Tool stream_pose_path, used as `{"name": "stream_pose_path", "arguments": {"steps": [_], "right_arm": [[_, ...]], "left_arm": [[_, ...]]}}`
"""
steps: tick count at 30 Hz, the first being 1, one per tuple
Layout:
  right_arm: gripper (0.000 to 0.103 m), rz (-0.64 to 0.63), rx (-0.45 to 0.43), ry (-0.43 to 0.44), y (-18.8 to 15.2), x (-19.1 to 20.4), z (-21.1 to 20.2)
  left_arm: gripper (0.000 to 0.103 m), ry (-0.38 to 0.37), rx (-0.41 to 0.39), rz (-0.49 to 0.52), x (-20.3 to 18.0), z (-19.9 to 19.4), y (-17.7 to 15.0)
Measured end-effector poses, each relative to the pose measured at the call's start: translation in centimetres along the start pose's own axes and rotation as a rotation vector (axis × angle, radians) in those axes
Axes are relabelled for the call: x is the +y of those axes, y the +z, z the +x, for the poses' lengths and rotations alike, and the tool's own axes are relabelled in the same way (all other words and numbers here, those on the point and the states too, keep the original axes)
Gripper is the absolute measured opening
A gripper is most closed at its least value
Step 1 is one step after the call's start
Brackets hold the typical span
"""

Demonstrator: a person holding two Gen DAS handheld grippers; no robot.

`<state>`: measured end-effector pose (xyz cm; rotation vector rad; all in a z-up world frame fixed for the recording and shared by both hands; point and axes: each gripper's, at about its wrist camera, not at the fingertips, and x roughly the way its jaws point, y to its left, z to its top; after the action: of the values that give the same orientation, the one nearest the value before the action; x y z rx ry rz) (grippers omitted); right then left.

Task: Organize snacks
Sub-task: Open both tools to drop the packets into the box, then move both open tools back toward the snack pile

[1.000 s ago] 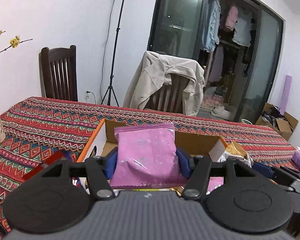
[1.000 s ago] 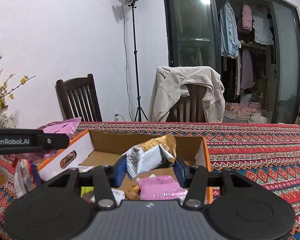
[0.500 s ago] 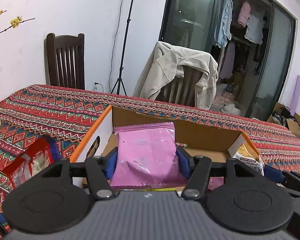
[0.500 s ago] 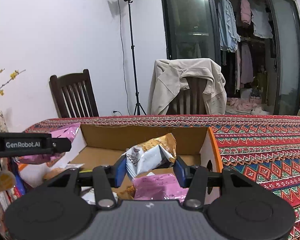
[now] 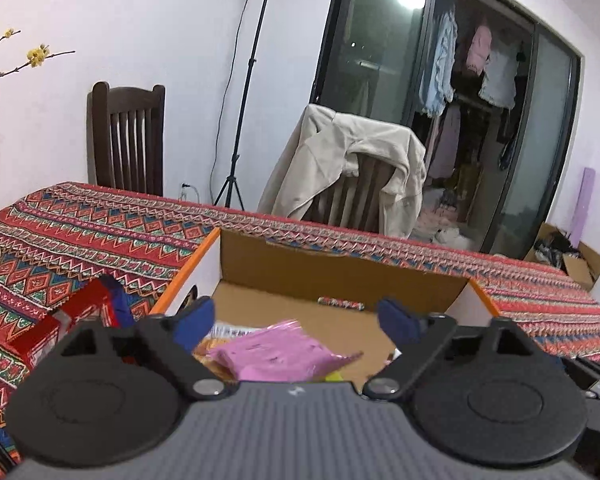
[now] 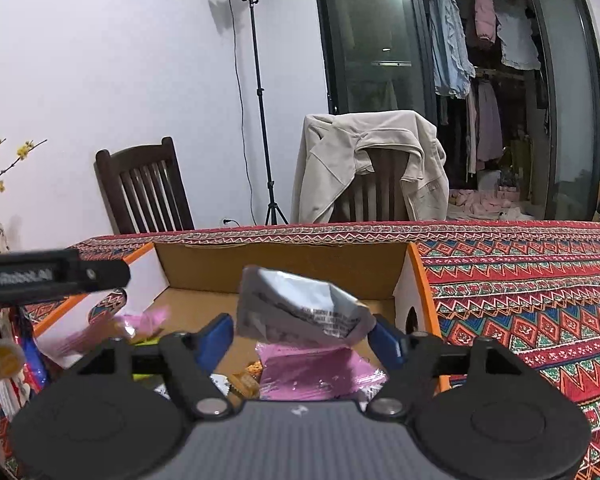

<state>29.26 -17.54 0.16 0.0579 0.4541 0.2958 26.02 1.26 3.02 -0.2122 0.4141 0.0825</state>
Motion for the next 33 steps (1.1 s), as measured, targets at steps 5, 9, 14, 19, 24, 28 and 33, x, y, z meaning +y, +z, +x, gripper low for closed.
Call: {"name": "stream_pose_path", "arguments": {"steps": [5, 9, 14, 19, 24, 28, 33], "right_arm": [[0.098, 0.021, -0.002, -0.014, -0.1, -0.3, 0.0], [0.103, 0.036, -0.024, -0.022, -0.2, -0.5, -0.4], [0.103, 0.037, -0.037, -0.027, -0.3, -0.6, -0.8], [0.103, 0.023, -0.046, -0.04, -0.5, -0.4, -1.4], [0.103, 0.018, -0.056, -0.047, -0.3, -0.5, -2.3], [0.103, 0.007, -0.059, -0.056, -0.1, -0.4, -3.3], [0.103, -0.008, -0.079, -0.045, 0.3, 0.1, -5.5]], "left_arm": [[0.103, -0.005, -0.038, -0.016, 0.3, -0.6, 0.1], [0.103, -0.004, -0.037, -0.022, 0.3, -0.8, 0.0], [0.103, -0.001, -0.036, -0.029, 0.4, -0.9, 0.0], [0.103, -0.007, -0.042, -0.037, 0.4, -1.8, 0.2], [0.103, -0.018, -0.056, -0.03, 0.1, -3.1, 0.3], [0.103, -0.012, -0.053, -0.033, 0.0, -4.5, 0.8], [0.103, -0.034, -0.062, -0.043, 0.3, -6.9, 1.5]]}}
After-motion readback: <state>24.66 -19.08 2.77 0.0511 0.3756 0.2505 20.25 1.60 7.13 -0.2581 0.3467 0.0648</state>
